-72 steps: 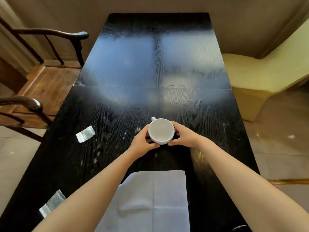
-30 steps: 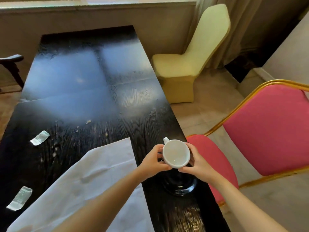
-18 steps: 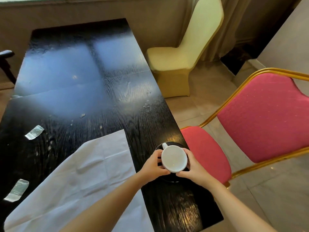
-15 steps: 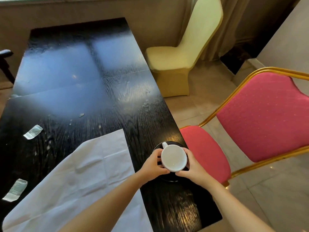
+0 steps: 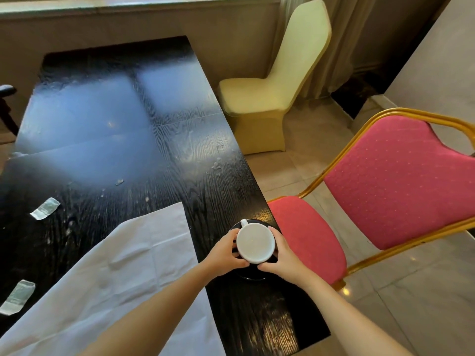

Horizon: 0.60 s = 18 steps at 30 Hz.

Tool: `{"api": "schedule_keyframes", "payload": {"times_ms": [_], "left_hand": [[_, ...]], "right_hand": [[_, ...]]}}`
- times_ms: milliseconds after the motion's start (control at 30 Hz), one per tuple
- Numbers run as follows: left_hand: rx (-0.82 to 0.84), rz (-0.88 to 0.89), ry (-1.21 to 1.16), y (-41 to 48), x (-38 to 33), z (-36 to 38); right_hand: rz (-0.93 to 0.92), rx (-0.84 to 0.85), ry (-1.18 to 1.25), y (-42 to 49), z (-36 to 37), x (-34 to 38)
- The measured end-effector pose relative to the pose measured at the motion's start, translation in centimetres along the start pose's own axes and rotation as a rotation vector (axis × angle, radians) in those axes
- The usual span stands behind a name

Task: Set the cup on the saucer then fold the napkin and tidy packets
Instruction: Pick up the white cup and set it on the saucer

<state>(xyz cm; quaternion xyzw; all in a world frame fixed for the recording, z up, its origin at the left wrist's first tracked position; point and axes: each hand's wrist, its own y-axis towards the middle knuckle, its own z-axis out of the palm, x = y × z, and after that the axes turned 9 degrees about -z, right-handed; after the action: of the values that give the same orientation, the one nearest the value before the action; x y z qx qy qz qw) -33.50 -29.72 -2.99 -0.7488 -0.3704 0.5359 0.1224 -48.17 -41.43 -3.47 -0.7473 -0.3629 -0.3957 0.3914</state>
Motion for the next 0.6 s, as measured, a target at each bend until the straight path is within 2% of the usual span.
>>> {"api": "schedule_keyframes", "payload": {"times_ms": [167,367,600], "left_hand": [[0.006,-0.087,0.135,-0.6,-0.2,-2.2],[-0.139,-0.126,0.225,-2.9,-2.6,-6.4],[-0.300,-0.244,0.527,-8.9,-1.6,-13.1]], "right_hand": [[0.037,0.113,-0.094,-0.4,-2.1,1.4],[-0.068,0.290,-0.496,-0.8,-5.8,5.4],[-0.063,0.471,-0.648,3.5,-5.2,13.9]]}}
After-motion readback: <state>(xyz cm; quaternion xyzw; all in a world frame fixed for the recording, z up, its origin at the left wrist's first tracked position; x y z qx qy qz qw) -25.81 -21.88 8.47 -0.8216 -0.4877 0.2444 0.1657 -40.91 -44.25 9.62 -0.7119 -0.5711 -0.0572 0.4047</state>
